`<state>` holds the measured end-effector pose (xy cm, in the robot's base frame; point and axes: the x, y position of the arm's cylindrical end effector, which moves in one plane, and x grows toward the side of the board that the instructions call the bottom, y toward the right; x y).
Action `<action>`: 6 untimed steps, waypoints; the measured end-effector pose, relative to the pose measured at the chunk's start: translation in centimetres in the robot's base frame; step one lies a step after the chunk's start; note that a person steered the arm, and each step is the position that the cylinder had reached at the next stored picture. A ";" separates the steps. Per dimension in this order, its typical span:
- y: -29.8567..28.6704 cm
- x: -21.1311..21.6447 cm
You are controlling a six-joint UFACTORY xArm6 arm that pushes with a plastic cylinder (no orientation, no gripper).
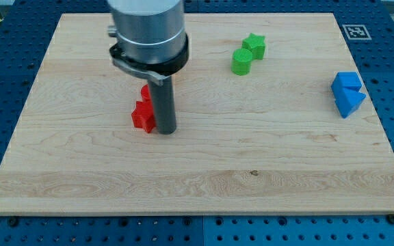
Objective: Separate the red blocks
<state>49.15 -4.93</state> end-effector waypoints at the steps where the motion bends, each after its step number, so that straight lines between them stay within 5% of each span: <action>1: 3.1 0.0; 2: 4.7 -0.8; 6: -9.3 -7.0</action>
